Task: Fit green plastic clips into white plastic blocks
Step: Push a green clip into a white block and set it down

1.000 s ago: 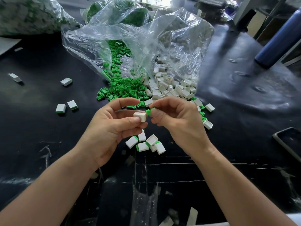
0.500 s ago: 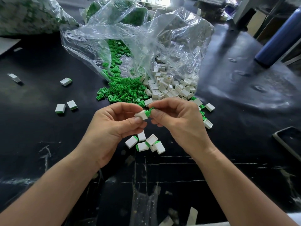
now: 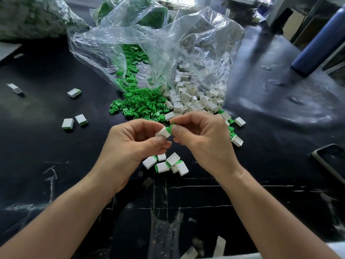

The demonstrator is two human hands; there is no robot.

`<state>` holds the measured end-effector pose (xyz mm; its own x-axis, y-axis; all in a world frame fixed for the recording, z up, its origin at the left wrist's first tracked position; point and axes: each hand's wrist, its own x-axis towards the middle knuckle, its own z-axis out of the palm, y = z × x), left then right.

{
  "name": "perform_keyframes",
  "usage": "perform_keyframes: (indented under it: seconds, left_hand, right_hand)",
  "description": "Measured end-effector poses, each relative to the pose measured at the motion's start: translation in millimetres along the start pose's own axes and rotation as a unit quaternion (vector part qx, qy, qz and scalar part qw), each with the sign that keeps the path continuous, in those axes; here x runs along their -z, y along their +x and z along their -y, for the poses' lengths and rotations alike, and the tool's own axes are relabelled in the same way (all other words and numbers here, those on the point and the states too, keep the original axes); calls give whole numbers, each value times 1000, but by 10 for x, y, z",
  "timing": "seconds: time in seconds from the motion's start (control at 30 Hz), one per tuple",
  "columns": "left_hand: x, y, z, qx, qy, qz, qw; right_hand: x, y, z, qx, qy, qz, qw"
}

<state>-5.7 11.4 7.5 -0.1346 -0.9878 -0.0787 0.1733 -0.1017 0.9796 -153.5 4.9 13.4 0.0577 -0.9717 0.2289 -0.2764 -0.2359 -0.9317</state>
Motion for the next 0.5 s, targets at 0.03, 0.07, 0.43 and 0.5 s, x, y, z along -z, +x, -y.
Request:
perform_keyframes:
  seconds: [0.03,0.07,0.43,0.5]
  left_hand:
    - [-8,-6,-1,-1,6,0,1000]
    - [-14,-13,-3,-1,10,-1,1000]
    - [-37,-29,4,7,24,-15,1000]
    - [-32,-33,9,0,40,-17,999]
  right_hand:
    - [-10,-4,-6,2,-5,0,1000]
    - [-18,-5,-13,2,-8,2,1000]
    - [-17,3,-39,41,-86,22,995]
    - [-10,0,-32,43,-96,24,994]
